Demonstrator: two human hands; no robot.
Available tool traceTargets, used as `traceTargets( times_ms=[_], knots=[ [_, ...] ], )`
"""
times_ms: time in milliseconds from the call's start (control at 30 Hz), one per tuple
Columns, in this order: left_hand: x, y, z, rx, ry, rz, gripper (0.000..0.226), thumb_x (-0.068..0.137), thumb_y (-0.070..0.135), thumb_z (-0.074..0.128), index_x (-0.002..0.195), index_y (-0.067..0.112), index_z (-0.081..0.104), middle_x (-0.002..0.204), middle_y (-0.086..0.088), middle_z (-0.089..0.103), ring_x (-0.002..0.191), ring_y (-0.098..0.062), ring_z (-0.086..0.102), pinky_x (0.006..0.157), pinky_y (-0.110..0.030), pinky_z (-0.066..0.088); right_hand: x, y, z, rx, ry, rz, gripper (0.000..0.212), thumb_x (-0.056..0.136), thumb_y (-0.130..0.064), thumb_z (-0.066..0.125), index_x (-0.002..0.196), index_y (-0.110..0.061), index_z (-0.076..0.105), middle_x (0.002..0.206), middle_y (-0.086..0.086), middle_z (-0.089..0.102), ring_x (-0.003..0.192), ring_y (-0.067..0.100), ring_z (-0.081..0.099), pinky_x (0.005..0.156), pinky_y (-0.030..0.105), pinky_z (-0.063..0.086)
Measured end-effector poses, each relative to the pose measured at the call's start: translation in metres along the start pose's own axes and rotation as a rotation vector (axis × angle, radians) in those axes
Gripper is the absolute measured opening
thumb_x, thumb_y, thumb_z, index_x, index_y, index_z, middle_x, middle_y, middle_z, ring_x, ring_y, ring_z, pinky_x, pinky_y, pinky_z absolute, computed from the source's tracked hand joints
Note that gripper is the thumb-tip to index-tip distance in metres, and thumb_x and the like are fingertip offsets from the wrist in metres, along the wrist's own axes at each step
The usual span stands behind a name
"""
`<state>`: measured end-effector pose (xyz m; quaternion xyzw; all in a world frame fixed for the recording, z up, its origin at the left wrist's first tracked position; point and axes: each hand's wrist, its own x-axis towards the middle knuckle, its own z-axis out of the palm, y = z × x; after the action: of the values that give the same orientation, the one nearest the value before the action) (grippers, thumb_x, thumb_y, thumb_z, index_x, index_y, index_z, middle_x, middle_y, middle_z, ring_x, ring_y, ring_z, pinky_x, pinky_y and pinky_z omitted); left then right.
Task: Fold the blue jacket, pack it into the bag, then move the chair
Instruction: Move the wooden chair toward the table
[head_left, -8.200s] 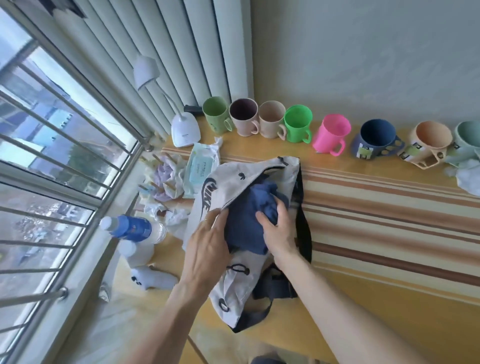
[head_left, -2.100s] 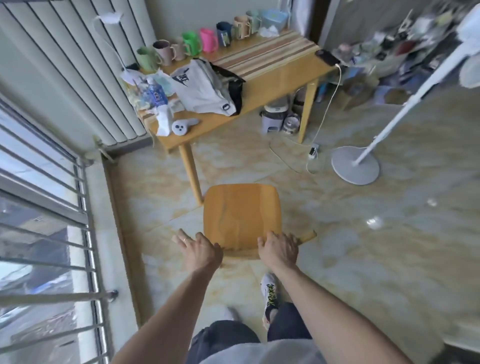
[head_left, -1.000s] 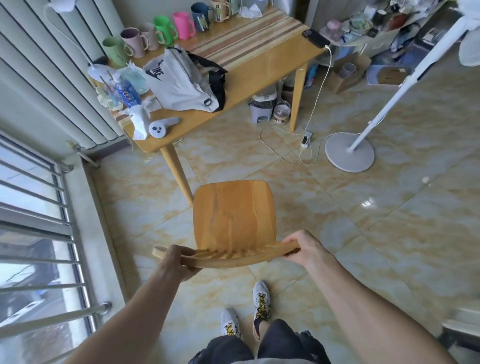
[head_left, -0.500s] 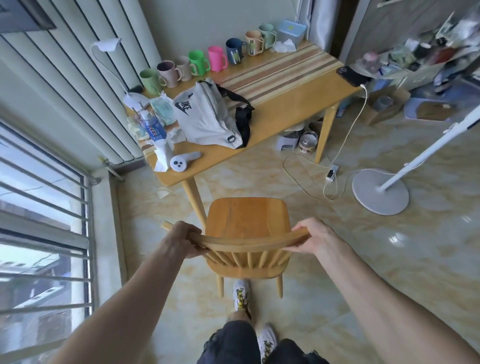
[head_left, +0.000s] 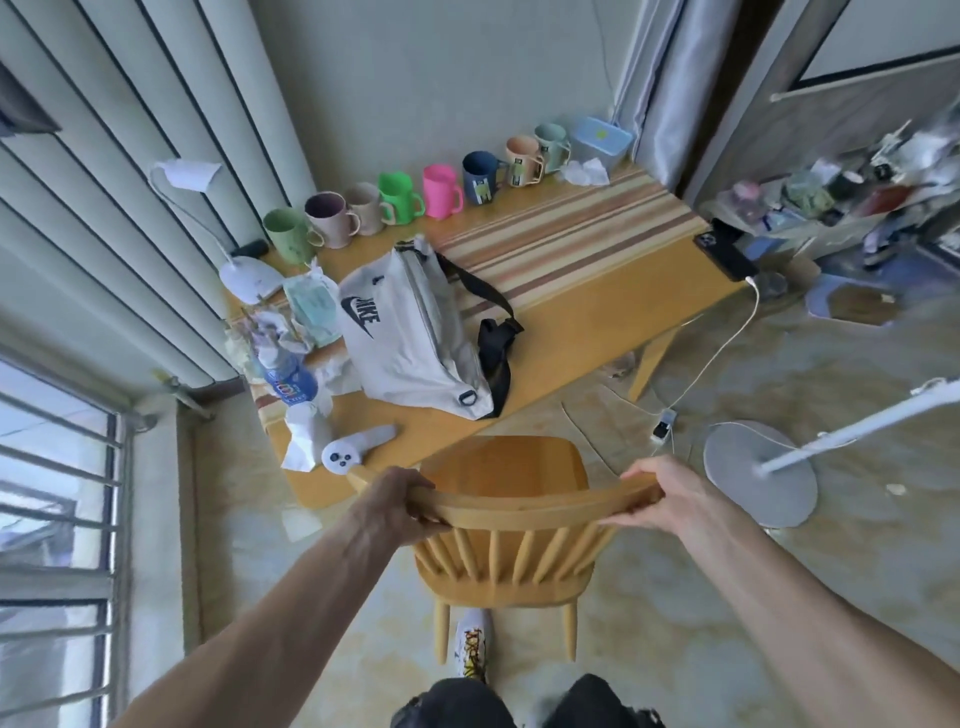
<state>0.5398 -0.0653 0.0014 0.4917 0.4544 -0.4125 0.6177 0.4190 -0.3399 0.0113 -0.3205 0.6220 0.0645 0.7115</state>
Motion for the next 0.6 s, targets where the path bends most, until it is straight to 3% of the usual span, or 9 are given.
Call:
traceTargets(
  times_ms=[100, 267, 367, 433, 533, 600],
  knots=[
    [0.015, 0.013, 0.018, -0.081, -0.042, -0.008, 0.011, 0.091, -0.009, 0.052, 0.092, 0.001, 0.048, 0.094, -0.014, 0.041, 0.102, -0.034, 0.047, 0.1, -0.065, 0.046, 0.014, -0.032, 0.014, -0.022, -0.027, -0.036, 0.026, 0.082, 0.016, 0.049, 0.102, -0.001, 0.052, 0.132, 0.032, 0.043, 0.133, 0.055, 0.04, 0.103, 0.079, 0.033],
    [0.048, 0.01, 0.048, -0.213, -0.066, 0.039, 0.015, 0.085, -0.009, 0.052, 0.093, 0.003, 0.048, 0.096, -0.017, 0.044, 0.088, -0.037, 0.05, 0.074, -0.056, 0.054, 0.05, -0.079, 0.029, -0.081, -0.069, -0.083, 0.016, 0.088, 0.015, 0.045, 0.092, 0.0, 0.049, 0.109, 0.027, 0.047, 0.117, 0.044, 0.055, 0.102, 0.075, 0.038],
    [0.066, 0.004, 0.072, -0.312, -0.068, 0.079, 0.014, 0.085, -0.011, 0.049, 0.086, 0.002, 0.049, 0.09, -0.018, 0.047, 0.085, -0.038, 0.051, 0.092, -0.054, 0.05, 0.082, -0.106, 0.034, -0.086, -0.082, -0.107, 0.024, 0.086, 0.017, 0.045, 0.1, -0.002, 0.05, 0.113, 0.029, 0.047, 0.119, 0.043, 0.061, 0.099, 0.073, 0.043],
    [0.077, 0.003, 0.09, -0.389, -0.103, 0.115, 0.016, 0.084, -0.013, 0.048, 0.092, 0.0, 0.051, 0.091, -0.021, 0.052, 0.084, -0.037, 0.056, 0.095, -0.049, 0.05, 0.102, -0.127, 0.04, -0.099, -0.112, -0.107, 0.024, 0.088, 0.016, 0.043, 0.104, -0.001, 0.05, 0.114, 0.028, 0.047, 0.124, 0.041, 0.059, 0.101, 0.07, 0.043],
    [0.09, 0.006, 0.119, -0.431, -0.101, 0.148, 0.028, 0.079, -0.013, 0.049, 0.105, -0.004, 0.054, 0.088, -0.021, 0.059, 0.078, -0.031, 0.06, 0.071, -0.037, 0.058, 0.131, -0.16, 0.049, -0.08, -0.138, -0.068, 0.039, 0.091, 0.016, 0.038, 0.122, -0.008, 0.043, 0.123, 0.02, 0.046, 0.124, 0.039, 0.059, 0.105, 0.062, 0.043],
    [0.1, 0.005, 0.135, -0.471, -0.082, 0.144, 0.033, 0.08, -0.012, 0.046, 0.111, -0.003, 0.054, 0.091, -0.021, 0.062, 0.08, -0.029, 0.061, 0.063, -0.034, 0.061, 0.149, -0.175, 0.052, -0.071, -0.17, -0.038, 0.039, 0.092, 0.017, 0.037, 0.116, -0.013, 0.041, 0.11, 0.012, 0.047, 0.111, 0.037, 0.063, 0.093, 0.055, 0.049]
  ],
)
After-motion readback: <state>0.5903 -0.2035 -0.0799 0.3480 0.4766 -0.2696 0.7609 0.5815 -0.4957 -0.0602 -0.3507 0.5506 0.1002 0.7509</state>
